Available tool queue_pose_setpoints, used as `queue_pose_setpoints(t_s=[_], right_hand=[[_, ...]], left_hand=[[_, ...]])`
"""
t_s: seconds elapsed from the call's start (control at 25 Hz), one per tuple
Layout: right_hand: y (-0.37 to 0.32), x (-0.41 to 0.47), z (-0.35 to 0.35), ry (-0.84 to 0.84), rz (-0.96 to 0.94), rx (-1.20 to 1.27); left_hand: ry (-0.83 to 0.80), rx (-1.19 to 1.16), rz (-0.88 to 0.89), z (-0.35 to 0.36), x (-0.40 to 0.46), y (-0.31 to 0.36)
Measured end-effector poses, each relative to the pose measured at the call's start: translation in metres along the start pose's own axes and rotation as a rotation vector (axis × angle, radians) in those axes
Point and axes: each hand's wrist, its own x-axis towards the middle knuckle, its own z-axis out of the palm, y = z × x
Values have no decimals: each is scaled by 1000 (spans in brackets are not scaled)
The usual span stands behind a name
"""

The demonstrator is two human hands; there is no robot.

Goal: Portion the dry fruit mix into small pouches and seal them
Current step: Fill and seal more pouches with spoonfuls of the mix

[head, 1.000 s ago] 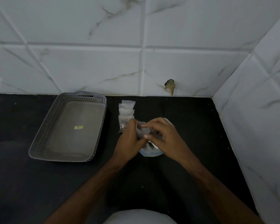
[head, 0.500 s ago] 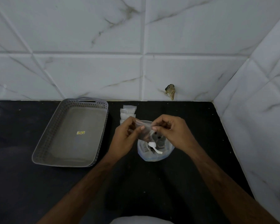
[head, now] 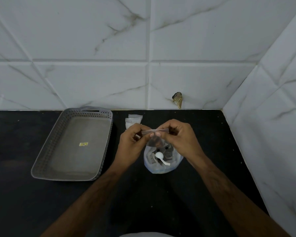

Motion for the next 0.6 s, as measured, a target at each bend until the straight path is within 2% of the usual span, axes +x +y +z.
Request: queue_pose_setpoints(t_s=[0.16,0.24,0.36,0.48,0.6], right_hand=[[-1,0,0,17,-36,-81],[-1,0,0,29,-21,-81],[-2,-1,1,47,43,46],[-6,-2,-1,-10,105,184],[-9,-3,-5,-46,90,170]], left_hand=[[45,-54,-65,2,0,2],[45,-160,-130,1,2,7],[53,-315,-244,3,1,18],[98,-416,-353,2,-1,27],[116,-432,-364,-1,-3,33]])
